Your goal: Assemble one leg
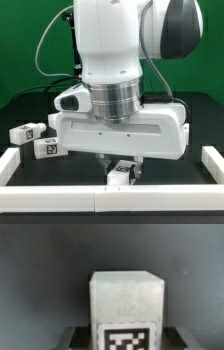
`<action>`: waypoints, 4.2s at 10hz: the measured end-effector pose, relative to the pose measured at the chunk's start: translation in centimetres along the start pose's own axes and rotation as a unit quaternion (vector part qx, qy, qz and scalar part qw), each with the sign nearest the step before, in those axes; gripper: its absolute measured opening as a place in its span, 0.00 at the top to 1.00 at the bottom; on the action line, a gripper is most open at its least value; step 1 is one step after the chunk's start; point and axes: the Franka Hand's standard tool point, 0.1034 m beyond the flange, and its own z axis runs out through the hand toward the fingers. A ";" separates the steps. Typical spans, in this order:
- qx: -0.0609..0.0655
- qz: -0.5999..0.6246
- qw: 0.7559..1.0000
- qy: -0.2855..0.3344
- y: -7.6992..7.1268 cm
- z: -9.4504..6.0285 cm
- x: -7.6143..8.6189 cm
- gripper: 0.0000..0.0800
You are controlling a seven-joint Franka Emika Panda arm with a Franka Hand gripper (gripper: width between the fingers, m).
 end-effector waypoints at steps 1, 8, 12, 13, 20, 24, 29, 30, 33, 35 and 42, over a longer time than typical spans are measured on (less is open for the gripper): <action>-0.006 0.010 1.000 -0.005 1.5 -0.1 -0.7 0.64; -0.025 -0.029 0.999 0.004 11.7 -0.9 1.2 0.64; -0.026 -0.029 0.999 0.005 11.1 -0.7 0.4 0.63; -0.026 -0.029 0.999 0.005 11.1 -0.7 0.4 0.37; -0.012 -0.051 0.998 0.043 11.4 -7.3 -7.0 0.19; -0.019 -0.132 0.989 0.070 11.8 -7.3 -7.8 0.19; -0.035 -0.227 0.968 0.098 15.8 -6.2 -13.8 0.19; -0.035 -0.229 0.968 0.096 15.5 -6.1 -13.9 0.19; -0.031 -0.234 0.969 0.069 16.7 -4.6 -15.1 0.19; -0.040 -0.207 0.976 0.056 17.9 -2.5 -16.3 0.19; -0.035 -0.294 0.955 0.030 16.6 -2.0 -18.4 0.19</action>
Offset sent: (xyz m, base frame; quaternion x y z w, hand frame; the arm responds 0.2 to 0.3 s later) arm -0.0285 -0.0678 0.0014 0.0075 0.0135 -0.0347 0.9993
